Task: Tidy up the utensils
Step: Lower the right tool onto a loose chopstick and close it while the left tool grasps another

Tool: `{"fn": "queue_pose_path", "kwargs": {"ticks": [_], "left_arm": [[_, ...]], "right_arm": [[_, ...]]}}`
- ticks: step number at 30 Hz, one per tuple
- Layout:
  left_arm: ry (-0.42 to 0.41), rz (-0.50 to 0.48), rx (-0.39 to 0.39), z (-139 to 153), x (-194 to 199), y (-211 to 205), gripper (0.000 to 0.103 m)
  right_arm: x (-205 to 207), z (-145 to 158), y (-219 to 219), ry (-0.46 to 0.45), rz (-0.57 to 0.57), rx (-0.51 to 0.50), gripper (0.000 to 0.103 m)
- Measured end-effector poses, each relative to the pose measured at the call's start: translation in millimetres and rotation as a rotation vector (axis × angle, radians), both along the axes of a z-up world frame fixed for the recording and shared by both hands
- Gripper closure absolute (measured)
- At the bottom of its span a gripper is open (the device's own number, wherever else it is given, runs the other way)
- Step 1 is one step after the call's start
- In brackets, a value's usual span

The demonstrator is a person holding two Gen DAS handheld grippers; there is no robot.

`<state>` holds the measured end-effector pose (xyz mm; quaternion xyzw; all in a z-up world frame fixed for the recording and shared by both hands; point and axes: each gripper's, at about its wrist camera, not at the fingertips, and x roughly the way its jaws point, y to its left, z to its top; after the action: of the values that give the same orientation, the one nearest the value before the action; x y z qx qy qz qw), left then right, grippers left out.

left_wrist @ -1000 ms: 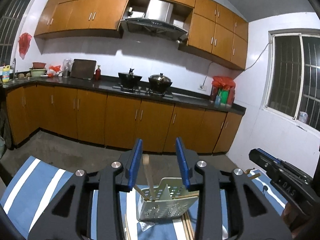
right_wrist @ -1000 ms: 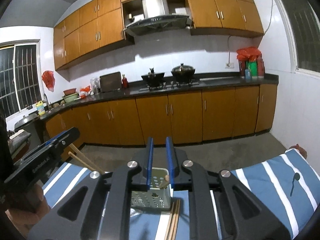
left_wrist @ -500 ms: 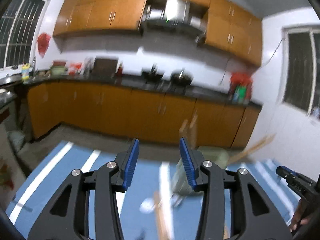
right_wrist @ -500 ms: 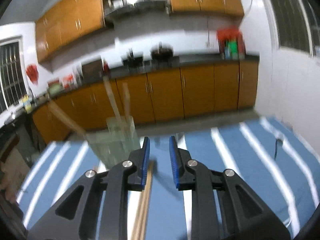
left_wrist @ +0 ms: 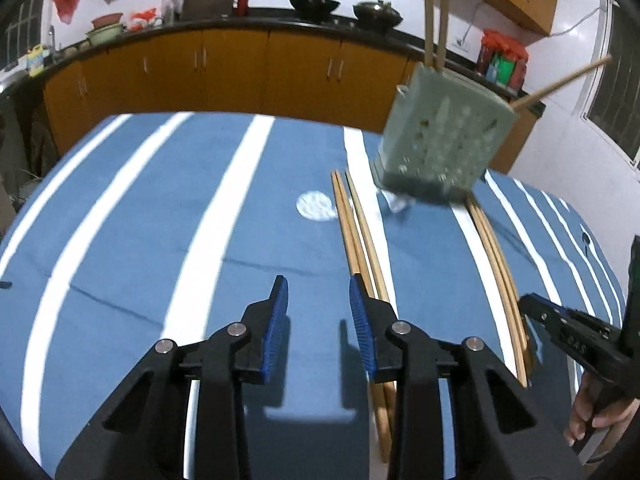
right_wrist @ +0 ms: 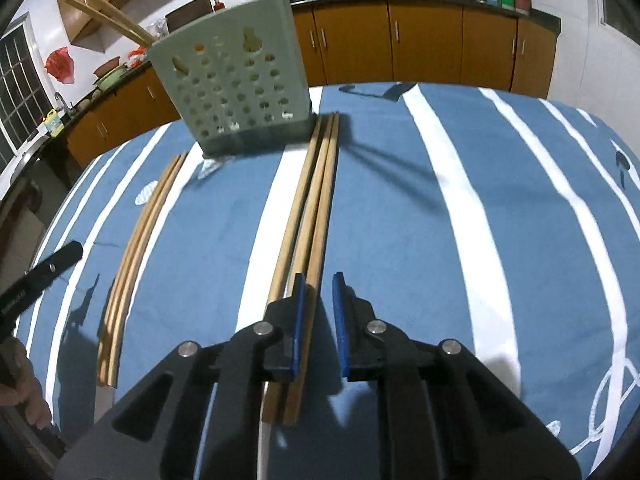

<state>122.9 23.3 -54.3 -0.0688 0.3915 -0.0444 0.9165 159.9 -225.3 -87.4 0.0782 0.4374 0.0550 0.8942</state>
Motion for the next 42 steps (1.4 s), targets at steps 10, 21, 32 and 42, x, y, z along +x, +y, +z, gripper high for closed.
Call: {"fn": "queue_pose_path", "kwargs": {"ticks": [10,21,32,42], "left_arm": [[0.057,-0.069,-0.031,-15,-1,-15,0.082],[0.084,-0.105,0.012,-21,-2,-29,0.088],[0.081,-0.118,0.086,-25,-2,-38,0.091],[0.085,-0.043,0.090,-24,13,-13,0.095]], "right_arm": [[-1,-3,-12,-0.010,-0.072,-0.086,0.095],[-3,-5,-32,-0.010,-0.112,-0.082,0.095],[-6,-5,-30,-0.010,-0.098,-0.069,0.093],[-5,-2,-36,-0.026,-0.122,-0.071,0.095]]}}
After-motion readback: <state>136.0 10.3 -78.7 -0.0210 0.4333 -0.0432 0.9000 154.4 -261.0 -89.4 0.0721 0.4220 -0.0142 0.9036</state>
